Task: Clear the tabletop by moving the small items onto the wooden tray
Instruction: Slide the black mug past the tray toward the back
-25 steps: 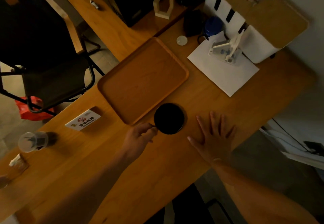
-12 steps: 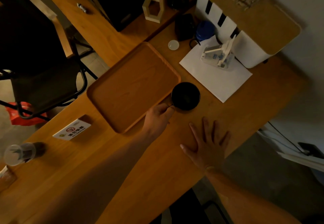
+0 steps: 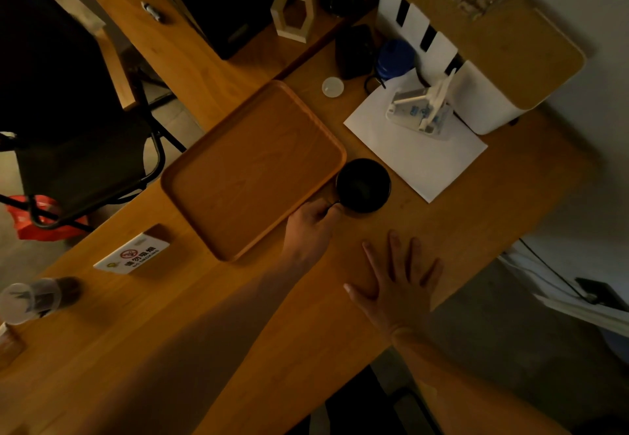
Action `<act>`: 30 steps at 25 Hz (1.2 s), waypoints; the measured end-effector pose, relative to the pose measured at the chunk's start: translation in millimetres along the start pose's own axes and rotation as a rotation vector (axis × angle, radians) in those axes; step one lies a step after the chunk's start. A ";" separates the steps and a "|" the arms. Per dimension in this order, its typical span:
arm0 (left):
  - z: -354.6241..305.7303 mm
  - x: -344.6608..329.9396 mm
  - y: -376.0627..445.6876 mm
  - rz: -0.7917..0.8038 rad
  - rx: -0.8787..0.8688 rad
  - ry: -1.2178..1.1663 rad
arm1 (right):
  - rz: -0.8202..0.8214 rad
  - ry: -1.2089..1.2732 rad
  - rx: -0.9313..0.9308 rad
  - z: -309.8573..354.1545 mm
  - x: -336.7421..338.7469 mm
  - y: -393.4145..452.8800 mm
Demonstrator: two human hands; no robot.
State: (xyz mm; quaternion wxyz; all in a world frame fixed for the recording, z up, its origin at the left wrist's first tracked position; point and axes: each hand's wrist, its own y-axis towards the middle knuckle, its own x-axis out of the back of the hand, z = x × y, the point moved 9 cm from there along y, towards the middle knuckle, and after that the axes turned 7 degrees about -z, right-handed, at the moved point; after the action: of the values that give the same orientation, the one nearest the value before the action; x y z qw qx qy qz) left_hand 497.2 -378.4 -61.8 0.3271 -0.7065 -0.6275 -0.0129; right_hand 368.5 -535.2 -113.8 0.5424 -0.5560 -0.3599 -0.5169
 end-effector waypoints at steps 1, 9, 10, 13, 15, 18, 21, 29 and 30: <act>1.8 0.1 -0.3 -0.009 0.007 -0.003 | -0.002 -0.001 0.003 0.2 -0.4 0.2; 2.2 -4.7 0.2 -0.002 0.039 -0.042 | -0.019 -0.002 0.007 -0.8 -1.3 0.6; 2.2 -5.8 0.8 0.004 0.038 -0.041 | -0.020 -0.006 0.006 -1.2 -2.0 0.7; 4.2 -7.4 3.4 0.028 0.047 -0.043 | -0.020 -0.008 -0.002 -2.7 -3.5 0.1; 7.1 -9.9 2.6 0.056 0.062 -0.033 | -0.008 -0.012 -0.005 -3.2 -6.9 1.3; 14.4 -8.6 -4.9 0.064 0.091 -0.075 | 0.007 -0.033 -0.002 -3.1 -10.6 2.2; 31.1 4.1 -22.3 0.011 0.097 -0.155 | 0.021 -0.046 0.003 -1.1 -7.2 0.6; 118.2 59.4 -107.7 0.028 0.083 0.520 | 0.277 -0.069 -0.017 20.6 21.5 -3.4; 125.6 66.2 -118.5 0.070 0.111 0.559 | 0.322 -0.087 -0.004 31.0 26.7 -5.6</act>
State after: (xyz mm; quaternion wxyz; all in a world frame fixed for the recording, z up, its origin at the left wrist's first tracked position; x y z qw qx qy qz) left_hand 355.9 -260.3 -79.3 0.5256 -0.6779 -0.4880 -0.1614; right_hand 374.3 -508.4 -82.9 0.6011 -0.6294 -0.2882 -0.3995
